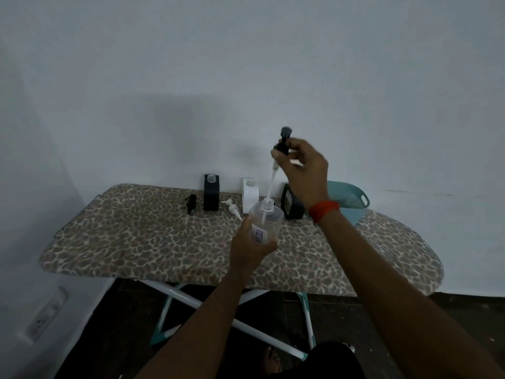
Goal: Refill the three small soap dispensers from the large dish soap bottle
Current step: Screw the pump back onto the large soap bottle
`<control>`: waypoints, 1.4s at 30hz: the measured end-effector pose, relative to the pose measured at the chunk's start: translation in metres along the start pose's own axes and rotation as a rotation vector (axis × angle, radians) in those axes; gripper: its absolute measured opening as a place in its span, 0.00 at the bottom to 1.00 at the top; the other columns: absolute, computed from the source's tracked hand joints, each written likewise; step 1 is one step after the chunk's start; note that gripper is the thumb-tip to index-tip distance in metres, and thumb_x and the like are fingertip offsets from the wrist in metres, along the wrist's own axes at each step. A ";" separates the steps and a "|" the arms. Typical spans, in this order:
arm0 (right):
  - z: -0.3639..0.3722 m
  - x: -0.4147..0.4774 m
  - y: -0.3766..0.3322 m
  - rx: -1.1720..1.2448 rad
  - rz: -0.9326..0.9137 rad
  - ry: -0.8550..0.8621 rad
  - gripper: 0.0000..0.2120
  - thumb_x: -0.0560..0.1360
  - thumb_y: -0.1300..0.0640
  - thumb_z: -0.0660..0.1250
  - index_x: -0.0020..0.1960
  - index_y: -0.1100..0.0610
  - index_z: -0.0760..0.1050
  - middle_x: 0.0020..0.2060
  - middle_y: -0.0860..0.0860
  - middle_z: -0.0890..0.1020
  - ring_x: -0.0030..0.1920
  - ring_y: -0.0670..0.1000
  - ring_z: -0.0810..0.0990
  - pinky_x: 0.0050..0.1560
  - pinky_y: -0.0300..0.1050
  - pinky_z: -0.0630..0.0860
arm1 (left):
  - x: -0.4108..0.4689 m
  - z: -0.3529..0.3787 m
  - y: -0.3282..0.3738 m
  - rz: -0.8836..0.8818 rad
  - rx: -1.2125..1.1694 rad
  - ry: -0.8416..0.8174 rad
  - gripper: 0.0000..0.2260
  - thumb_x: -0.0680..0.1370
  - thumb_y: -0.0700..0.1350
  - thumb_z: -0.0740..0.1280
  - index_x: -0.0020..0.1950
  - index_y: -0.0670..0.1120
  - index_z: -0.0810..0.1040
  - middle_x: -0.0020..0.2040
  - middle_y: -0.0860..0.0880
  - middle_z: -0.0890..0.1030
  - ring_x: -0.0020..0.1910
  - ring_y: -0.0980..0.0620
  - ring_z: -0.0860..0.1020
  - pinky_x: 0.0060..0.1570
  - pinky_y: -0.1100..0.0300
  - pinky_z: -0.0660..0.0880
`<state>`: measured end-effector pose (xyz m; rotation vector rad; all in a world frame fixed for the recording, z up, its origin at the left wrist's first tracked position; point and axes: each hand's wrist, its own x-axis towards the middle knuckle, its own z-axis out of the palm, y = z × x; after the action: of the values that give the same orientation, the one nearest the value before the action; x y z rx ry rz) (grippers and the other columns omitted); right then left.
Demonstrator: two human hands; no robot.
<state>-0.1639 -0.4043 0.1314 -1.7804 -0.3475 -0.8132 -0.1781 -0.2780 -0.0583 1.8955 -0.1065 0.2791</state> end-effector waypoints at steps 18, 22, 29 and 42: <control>0.020 -0.066 0.069 -0.038 0.254 -0.158 0.09 0.72 0.55 0.77 0.50 0.53 0.80 0.37 0.51 0.80 0.38 0.45 0.77 0.41 0.36 0.76 | 0.004 -0.007 -0.002 -0.006 0.016 -0.026 0.34 0.66 0.52 0.82 0.68 0.48 0.74 0.51 0.62 0.79 0.49 0.60 0.80 0.42 0.76 0.73; 0.008 -0.061 0.048 0.007 0.251 -0.207 0.10 0.72 0.55 0.77 0.49 0.55 0.80 0.37 0.50 0.81 0.40 0.48 0.80 0.44 0.43 0.80 | -0.001 -0.023 0.017 0.051 -0.003 -0.012 0.33 0.64 0.52 0.83 0.66 0.48 0.77 0.54 0.54 0.82 0.54 0.54 0.82 0.49 0.64 0.79; -0.016 -0.053 -0.020 0.169 0.174 -0.174 0.19 0.66 0.54 0.81 0.42 0.53 0.70 0.37 0.50 0.80 0.38 0.52 0.79 0.40 0.51 0.79 | -0.033 -0.061 0.084 0.235 -0.069 0.069 0.35 0.62 0.56 0.82 0.66 0.52 0.78 0.56 0.55 0.83 0.53 0.56 0.82 0.47 0.52 0.83; -0.058 -0.069 -0.098 0.373 0.168 -0.174 0.15 0.75 0.65 0.72 0.62 0.61 0.79 0.53 0.52 0.86 0.54 0.53 0.85 0.57 0.48 0.80 | -0.085 -0.074 0.154 0.284 -0.111 0.137 0.28 0.60 0.61 0.80 0.57 0.58 0.77 0.50 0.57 0.83 0.48 0.59 0.82 0.39 0.64 0.78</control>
<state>-0.2923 -0.4113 0.1653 -1.5069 -0.4271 -0.4413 -0.3033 -0.2659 0.0854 1.7440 -0.2939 0.5830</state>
